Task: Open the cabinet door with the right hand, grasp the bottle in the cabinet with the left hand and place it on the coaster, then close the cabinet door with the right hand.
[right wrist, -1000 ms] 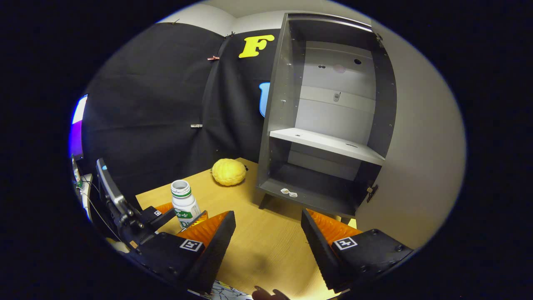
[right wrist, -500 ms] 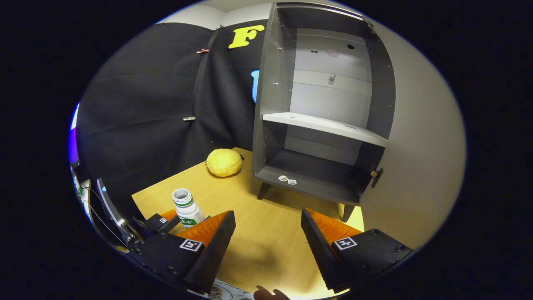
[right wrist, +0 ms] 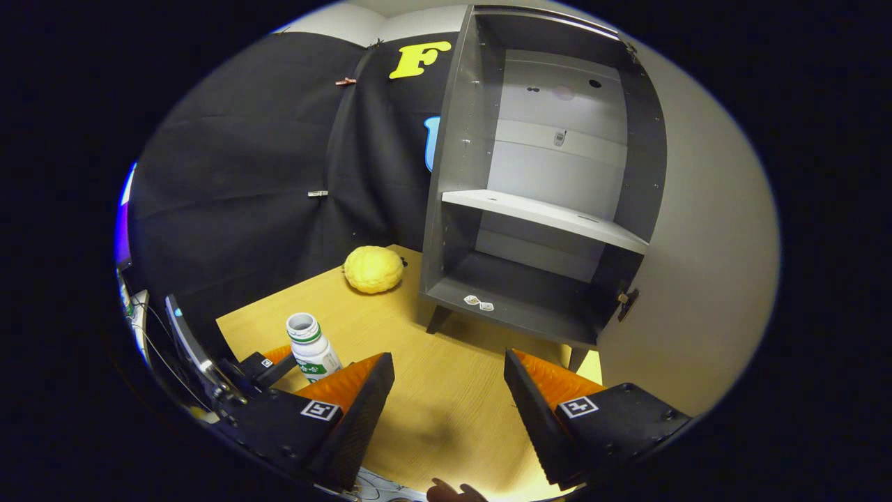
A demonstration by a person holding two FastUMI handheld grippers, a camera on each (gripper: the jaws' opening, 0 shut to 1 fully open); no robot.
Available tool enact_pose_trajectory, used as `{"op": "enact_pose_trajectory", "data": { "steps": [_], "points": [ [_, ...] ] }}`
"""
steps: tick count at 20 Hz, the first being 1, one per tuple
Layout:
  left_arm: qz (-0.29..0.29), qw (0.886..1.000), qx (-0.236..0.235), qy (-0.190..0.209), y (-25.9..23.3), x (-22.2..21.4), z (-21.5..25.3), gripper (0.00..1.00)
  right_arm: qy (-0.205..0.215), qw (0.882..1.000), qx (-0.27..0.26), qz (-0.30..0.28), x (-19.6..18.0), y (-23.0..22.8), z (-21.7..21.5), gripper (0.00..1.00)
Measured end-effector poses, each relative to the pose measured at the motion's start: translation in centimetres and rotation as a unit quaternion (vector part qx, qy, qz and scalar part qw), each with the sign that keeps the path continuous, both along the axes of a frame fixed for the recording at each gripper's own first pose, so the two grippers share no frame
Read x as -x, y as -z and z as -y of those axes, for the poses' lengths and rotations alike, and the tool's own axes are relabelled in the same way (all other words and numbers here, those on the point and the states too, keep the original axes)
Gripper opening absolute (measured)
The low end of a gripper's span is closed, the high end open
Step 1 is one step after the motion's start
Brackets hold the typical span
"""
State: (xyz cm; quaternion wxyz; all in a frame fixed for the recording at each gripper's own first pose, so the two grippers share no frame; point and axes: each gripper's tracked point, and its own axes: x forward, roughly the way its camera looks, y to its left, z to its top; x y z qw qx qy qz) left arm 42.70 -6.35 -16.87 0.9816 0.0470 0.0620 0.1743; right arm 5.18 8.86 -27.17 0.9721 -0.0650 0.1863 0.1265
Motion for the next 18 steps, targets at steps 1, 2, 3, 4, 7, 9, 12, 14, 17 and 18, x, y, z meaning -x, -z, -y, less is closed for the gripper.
{"op": "enact_pose_trajectory", "data": {
  "steps": [1, 2, 3, 4, 7, 9, 12, 14, 17, 18],
  "points": [
    [-0.006, 1.000, -0.002, 0.001, -0.2, -0.1, 0.0, 0.98, 0.001, 1.000, 0.001, -0.001, 0.1, -0.1, 0.0, 0.98],
    [-0.011, 1.000, -0.001, 0.001, -0.4, 0.1, 0.0, 0.98, 0.002, 1.000, -0.001, 0.000, 0.2, -0.4, 0.1, 0.98],
    [-0.011, 1.000, 0.002, 0.000, -1.0, 0.2, 0.0, 0.98, 0.002, 1.000, -0.001, 0.002, 0.2, -0.6, 0.2, 0.98],
    [-0.008, 1.000, 0.006, 0.002, -2.2, 0.1, 0.1, 0.98, 0.004, 1.000, -0.001, 0.004, 0.2, -1.1, 0.4, 0.98],
    [-0.008, 1.000, 0.002, 0.002, -6.6, -0.1, 0.4, 0.98, 0.017, 0.999, -0.007, 0.026, 0.7, -4.0, 1.8, 0.98],
    [0.004, 1.000, -0.006, 0.003, -11.2, 0.5, 0.7, 0.98, 0.017, 0.999, -0.023, 0.034, 1.7, -6.6, 2.3, 0.98],
    [0.019, 1.000, -0.023, 0.005, -18.1, 1.4, 1.0, 0.97, 0.015, 0.997, -0.038, 0.067, 3.9, -12.3, 3.6, 0.98],
    [0.017, 0.999, -0.010, 0.025, -22.0, 1.9, 2.1, 0.98, -0.006, 0.996, -0.031, 0.085, 6.1, -15.6, 3.8, 0.98],
    [0.019, 0.998, 0.000, 0.062, -28.5, 2.5, 4.2, 0.98, -0.010, 0.991, -0.009, 0.137, 8.9, -20.9, 5.6, 0.98],
    [0.019, 0.998, 0.001, 0.062, -30.3, 2.6, 4.4, 0.98, -0.008, 0.989, -0.026, 0.144, 10.1, -22.4, 6.0, 0.95]
  ]
}}
